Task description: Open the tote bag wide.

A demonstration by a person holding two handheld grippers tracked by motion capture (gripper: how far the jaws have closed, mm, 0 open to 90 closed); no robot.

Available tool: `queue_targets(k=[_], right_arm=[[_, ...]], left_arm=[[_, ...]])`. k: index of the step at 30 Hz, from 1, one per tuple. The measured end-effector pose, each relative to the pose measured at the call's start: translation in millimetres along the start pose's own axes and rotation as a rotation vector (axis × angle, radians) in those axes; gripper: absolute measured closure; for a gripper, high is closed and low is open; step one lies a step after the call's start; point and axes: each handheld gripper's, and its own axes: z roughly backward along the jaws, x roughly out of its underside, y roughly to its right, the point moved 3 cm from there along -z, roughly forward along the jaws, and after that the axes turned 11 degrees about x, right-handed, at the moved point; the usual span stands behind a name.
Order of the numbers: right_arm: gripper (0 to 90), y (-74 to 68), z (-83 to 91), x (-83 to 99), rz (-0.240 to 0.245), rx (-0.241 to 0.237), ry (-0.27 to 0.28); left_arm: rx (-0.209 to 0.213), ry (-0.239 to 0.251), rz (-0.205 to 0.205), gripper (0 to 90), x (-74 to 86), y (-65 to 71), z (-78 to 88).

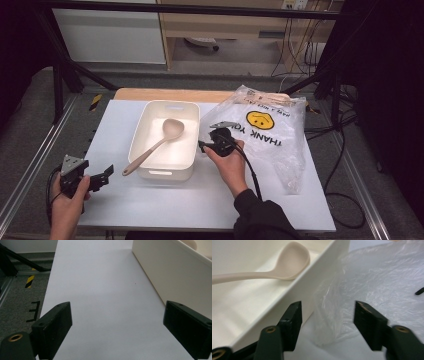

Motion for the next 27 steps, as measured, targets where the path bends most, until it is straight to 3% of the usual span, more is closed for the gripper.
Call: queue_targets(k=[3, 6, 8, 14, 17, 20, 26, 27], right_arm=[[25.3, 1.1, 31.2, 1.5, 0.071, 0.004, 0.014], [20.2, 4.9, 48.2, 4.3, 0.097, 0.004, 0.041], [16.1, 17.8, 63.0, 10.6, 0.086, -0.015, 0.055], [11.5, 44.5, 72.0, 16.1, 0.098, -0.017, 0.071], [10.2, 65.9, 79.1, 12.5, 0.076, -0.024, 0.086], [9.8, 75.0, 84.4, 9.0, 0.072, -0.021, 0.104], [8.2, 106.7, 99.4, 5.0, 0.054, 0.025, 0.167], [8.2, 106.7, 99.4, 5.0, 0.054, 0.025, 0.167]], left_arm=[[-0.013, -0.012, -0.026, 7.9, 0.8, 1.7, 0.7], [-0.013, -0.002, -0.008, 7.8, 1.9, 0.7, 1.8], [-0.014, -0.002, 0.002, 8.0, 2.6, -0.5, 2.1], [-0.016, -0.002, 0.013, 7.9, 2.7, -0.5, 2.4], [-0.014, -0.006, 0.013, 7.9, 3.2, -0.4, 2.6], [-0.006, -0.001, 0.010, 7.9, 2.9, -0.1, 3.0], [0.002, -0.005, 0.009, 7.8, 2.8, 1.7, 1.4], [0.002, -0.005, 0.009, 7.6, 2.8, 1.7, 1.4]])
